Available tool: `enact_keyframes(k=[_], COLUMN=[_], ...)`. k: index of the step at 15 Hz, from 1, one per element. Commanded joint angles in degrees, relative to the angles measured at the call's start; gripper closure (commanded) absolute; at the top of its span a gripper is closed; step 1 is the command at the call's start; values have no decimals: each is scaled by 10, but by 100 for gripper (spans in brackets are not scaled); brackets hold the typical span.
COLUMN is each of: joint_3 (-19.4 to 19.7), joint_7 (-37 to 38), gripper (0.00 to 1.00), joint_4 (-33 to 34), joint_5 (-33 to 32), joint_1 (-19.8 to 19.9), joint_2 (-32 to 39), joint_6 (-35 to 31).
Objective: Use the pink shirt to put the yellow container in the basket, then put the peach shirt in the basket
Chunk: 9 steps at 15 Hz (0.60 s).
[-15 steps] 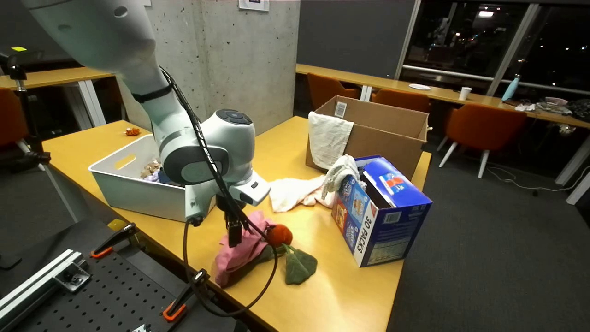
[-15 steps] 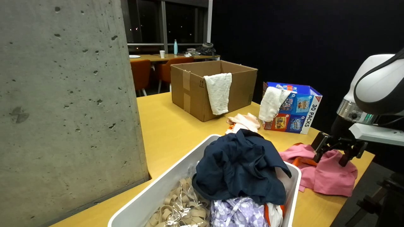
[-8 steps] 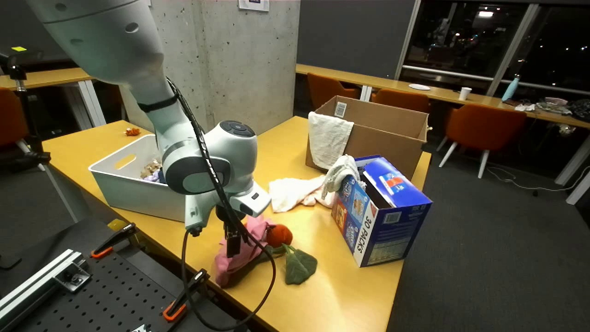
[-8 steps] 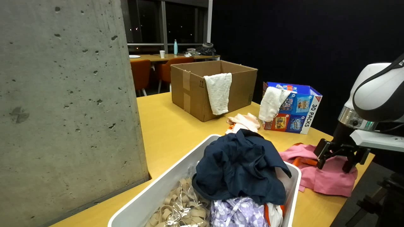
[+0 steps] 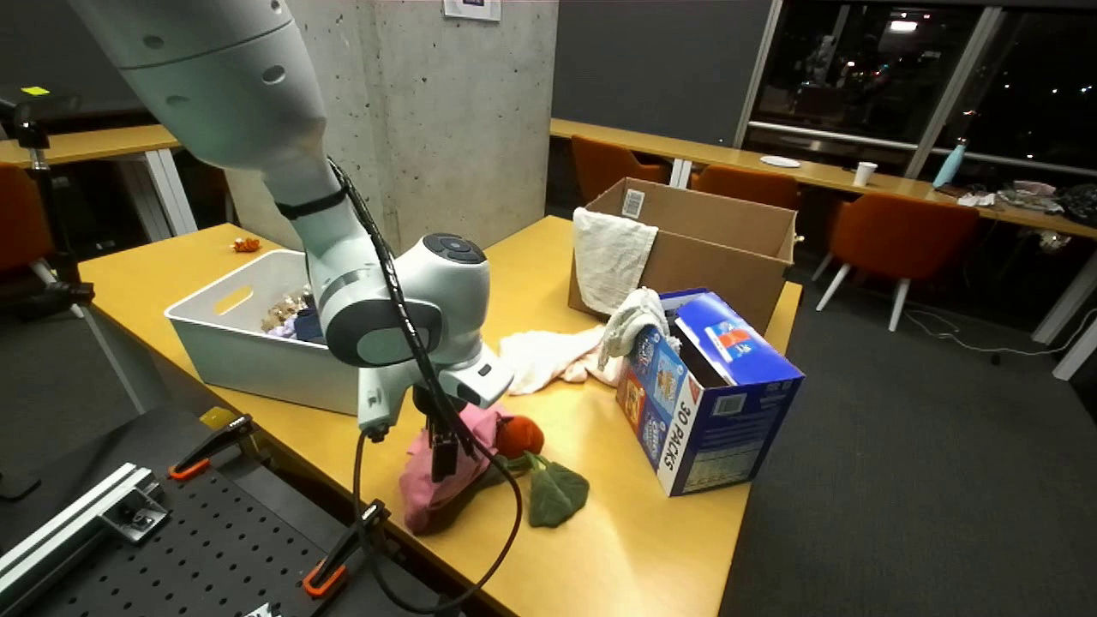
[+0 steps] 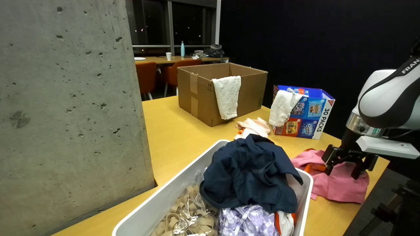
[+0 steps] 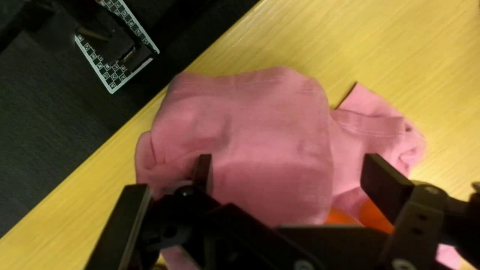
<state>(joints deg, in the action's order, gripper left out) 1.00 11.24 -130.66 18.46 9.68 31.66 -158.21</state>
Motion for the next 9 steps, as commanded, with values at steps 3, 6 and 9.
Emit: enact_keyframes(k=[3,6,9], joint_3=[3,1,0], joint_7=[8,4,3], gripper=[0,0,0], joint_4=[68,97,122], joint_5=[-2,0,0], joint_1=[-10,-8,-7], joint_2=[51,76,97], joint_6=[32,43,58])
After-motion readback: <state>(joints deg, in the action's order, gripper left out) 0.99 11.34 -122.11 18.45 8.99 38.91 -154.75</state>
